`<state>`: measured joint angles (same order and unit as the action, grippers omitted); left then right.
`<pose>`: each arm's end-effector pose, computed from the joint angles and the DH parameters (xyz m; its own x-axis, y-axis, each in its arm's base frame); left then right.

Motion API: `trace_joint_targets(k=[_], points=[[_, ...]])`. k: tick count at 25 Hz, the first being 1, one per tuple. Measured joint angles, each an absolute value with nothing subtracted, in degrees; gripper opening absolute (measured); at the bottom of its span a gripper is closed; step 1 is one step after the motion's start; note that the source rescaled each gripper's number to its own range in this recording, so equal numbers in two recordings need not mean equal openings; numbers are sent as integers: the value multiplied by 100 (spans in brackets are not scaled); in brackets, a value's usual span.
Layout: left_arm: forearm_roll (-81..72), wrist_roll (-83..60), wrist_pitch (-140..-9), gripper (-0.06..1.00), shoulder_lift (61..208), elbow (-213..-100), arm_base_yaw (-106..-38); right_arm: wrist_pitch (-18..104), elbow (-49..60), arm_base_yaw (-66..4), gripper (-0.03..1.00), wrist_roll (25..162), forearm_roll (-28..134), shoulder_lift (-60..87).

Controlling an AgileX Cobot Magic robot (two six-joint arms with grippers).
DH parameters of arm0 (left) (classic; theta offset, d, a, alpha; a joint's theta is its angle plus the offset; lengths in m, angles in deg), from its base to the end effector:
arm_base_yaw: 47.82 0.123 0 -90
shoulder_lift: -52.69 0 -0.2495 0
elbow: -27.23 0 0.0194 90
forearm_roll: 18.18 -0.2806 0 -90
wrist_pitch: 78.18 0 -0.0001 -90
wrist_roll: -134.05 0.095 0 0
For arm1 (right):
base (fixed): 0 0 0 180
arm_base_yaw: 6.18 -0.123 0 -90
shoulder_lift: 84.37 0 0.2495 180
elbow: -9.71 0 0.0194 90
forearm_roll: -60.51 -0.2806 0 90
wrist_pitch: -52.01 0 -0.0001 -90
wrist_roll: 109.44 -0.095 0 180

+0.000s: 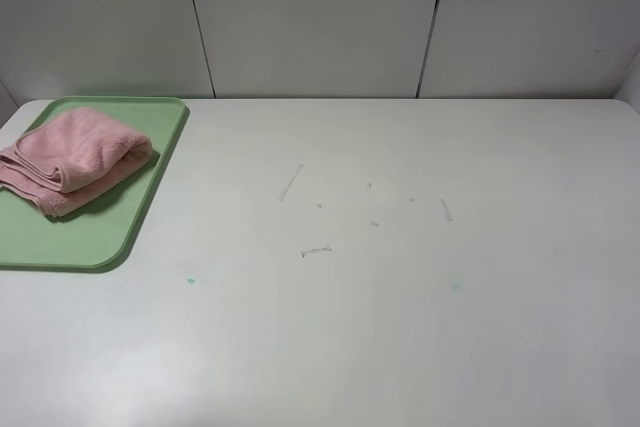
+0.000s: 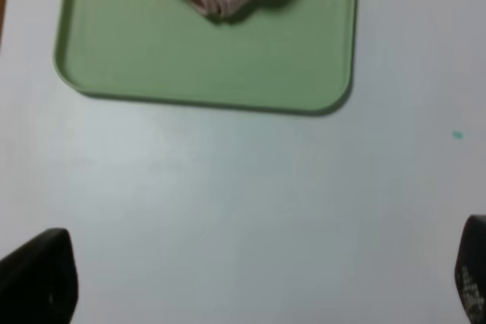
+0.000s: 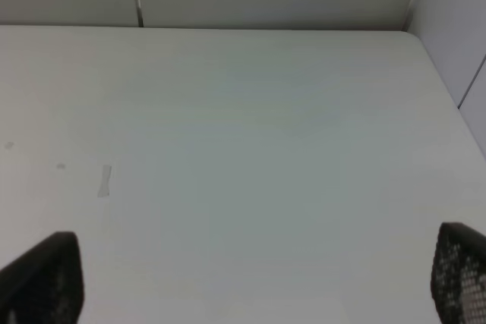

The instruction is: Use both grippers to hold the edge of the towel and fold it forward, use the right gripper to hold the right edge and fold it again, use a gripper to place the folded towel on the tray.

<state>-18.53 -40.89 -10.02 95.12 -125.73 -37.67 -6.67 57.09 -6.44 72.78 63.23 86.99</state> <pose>0.1335 0.0245 0.3377 -0.7405 -0.0407 -0.6708 -0.1135 0.9914 0.0651 0.0614 -0.0036 0.2937 -0.4186 -0.0652 -0.9058 0.0058 0.9972 -0.0745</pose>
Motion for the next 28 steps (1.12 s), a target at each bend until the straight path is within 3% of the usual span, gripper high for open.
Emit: trace_joint_targets(k=[14, 20, 28], points=[[-1334, -4066, -1030, 100, 7715, -11432, -3778, -667, 5709, -644, 100, 7278, 6323, 8699], [-1497, -4060, -1736, 100, 6780, -10771, -4168, -665, 5709, -644, 100, 7278, 6323, 8699], [-1572, -4060, -1740, 100, 6140, -10458, -4310, -665, 5709, -644, 100, 7278, 6323, 8699]])
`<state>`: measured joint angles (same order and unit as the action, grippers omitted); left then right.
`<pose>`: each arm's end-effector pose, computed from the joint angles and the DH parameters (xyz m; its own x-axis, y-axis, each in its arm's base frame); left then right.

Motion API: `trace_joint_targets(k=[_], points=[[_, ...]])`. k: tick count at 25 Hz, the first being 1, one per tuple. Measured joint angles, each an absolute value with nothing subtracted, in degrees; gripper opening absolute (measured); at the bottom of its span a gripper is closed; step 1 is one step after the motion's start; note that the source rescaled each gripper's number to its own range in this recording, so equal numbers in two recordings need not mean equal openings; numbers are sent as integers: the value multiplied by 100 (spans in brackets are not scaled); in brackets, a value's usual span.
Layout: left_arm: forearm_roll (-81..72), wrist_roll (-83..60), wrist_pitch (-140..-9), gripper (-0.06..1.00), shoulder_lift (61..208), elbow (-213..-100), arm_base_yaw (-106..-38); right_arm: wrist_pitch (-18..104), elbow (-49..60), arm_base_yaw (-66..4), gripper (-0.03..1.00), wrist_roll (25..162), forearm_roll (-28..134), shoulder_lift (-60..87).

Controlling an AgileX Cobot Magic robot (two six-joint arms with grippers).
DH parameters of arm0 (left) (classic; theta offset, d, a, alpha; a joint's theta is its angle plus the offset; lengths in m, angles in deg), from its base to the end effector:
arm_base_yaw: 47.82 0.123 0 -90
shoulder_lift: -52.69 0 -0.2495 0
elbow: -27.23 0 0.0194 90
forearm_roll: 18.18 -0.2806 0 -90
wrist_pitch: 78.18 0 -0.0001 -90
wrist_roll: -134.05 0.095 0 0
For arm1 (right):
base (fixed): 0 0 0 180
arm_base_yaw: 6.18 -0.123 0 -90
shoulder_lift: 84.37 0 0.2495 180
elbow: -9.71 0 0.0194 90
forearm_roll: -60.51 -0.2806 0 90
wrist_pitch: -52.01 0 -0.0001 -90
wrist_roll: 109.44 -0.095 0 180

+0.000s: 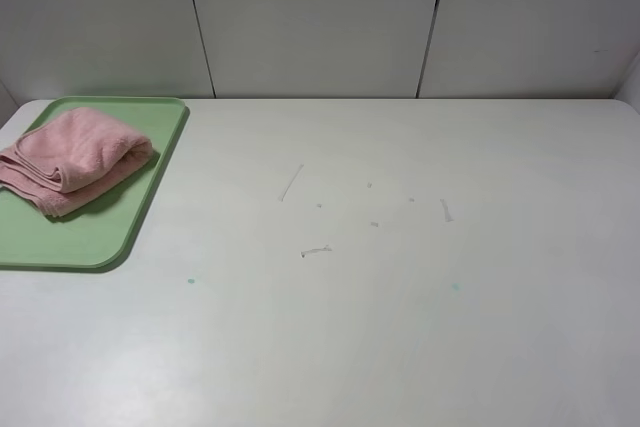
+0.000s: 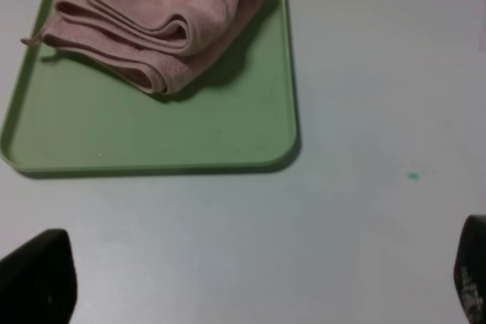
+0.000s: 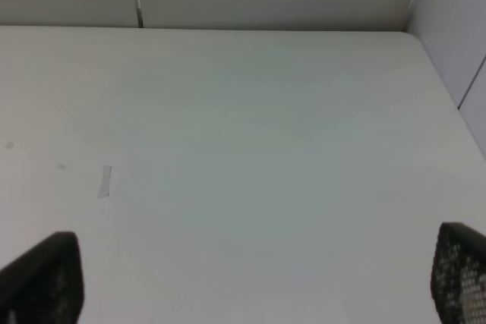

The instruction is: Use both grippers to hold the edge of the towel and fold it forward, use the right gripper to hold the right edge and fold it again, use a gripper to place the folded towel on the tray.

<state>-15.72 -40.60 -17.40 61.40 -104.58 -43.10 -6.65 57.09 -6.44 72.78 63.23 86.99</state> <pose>0.0620 0.0015 0.2861 -0.4650 0.0341 -0.8847 -0.0156 0.9988 0.0467 0.0614 -0.0036 0.2937 -0.4183 -0.0653 -0.9060 0.0058 0.9972 -0.0745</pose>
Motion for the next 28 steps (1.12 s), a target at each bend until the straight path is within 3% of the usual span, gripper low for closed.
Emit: trace_joint_targets(k=[28], points=[[-1572, -3994, -1740, 100, 6114, -10458, -4310, -665, 5709, -644, 100, 7278, 6323, 8699]])
